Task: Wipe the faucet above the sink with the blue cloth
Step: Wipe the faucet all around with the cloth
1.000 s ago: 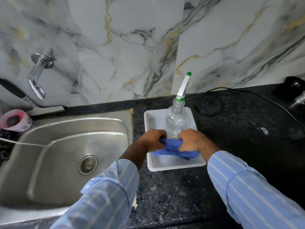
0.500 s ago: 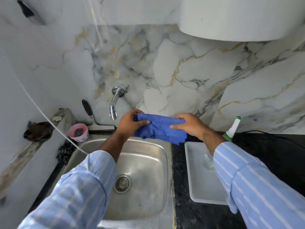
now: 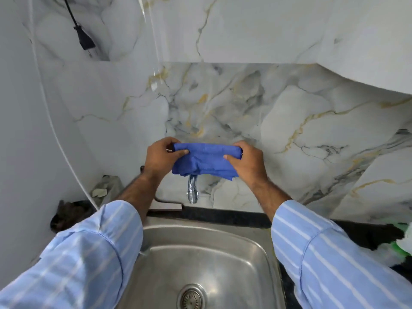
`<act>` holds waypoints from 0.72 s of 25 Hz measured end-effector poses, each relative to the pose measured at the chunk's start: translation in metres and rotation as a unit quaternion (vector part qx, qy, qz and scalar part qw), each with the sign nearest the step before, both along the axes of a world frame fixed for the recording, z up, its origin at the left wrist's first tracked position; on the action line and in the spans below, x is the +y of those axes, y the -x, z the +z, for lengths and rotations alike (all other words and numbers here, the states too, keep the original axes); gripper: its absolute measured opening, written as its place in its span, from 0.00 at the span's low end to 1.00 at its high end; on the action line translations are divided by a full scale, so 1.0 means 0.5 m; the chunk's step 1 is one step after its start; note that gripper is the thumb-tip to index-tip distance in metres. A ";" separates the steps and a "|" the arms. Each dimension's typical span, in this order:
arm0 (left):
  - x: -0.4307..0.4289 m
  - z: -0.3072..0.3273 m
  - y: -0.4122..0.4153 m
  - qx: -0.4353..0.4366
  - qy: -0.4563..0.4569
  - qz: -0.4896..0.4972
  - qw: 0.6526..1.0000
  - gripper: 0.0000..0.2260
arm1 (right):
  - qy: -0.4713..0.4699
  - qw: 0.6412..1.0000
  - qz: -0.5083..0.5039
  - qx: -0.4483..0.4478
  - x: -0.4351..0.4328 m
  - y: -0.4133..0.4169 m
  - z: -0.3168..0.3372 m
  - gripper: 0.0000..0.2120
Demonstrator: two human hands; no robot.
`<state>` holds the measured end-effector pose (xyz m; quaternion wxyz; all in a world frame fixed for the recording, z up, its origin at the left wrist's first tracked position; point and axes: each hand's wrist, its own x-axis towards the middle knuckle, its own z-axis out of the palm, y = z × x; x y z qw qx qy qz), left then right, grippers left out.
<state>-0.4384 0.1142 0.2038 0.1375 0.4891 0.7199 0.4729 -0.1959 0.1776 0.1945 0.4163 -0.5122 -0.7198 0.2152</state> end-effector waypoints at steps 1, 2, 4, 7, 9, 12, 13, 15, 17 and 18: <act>0.021 -0.008 0.008 0.005 0.001 0.001 1.000 0.09 | -0.077 0.994 -0.025 -0.076 0.005 0.015 -0.010 0.17; 0.042 -0.017 0.013 0.014 0.004 -0.001 1.000 0.08 | -0.182 0.966 -0.035 -0.178 0.009 0.032 -0.024 0.20; 0.076 -0.034 0.017 0.043 0.013 -0.015 0.999 0.07 | -0.352 0.869 0.038 -0.346 0.013 0.064 -0.067 0.21; 0.089 -0.041 0.023 0.173 -0.009 -0.030 0.984 0.09 | -0.347 0.792 0.165 -0.474 0.034 0.090 -0.103 0.26; 0.093 -0.033 0.038 0.354 -0.116 -0.039 0.927 0.16 | -0.315 0.776 0.173 -0.519 0.054 0.092 -0.101 0.31; 0.120 0.012 0.055 0.536 -0.221 -0.086 0.810 0.25 | -0.305 0.770 0.169 -0.533 0.063 0.090 -0.110 0.35; 0.134 0.028 0.062 0.571 -0.232 -0.089 0.782 0.26 | -0.312 0.768 0.167 -0.534 0.066 0.090 -0.115 0.36; 0.163 0.042 0.085 0.619 -0.244 -0.077 0.743 0.27 | -0.330 0.757 0.174 -0.536 0.077 0.093 -0.119 0.36; 0.181 0.036 0.105 0.651 -0.250 -0.052 0.715 0.28 | -0.342 0.744 0.183 -0.544 0.091 0.094 -0.119 0.36; 0.188 0.032 0.110 0.659 -0.254 -0.040 0.706 0.28 | -0.339 0.745 0.178 -0.546 0.094 0.091 -0.122 0.36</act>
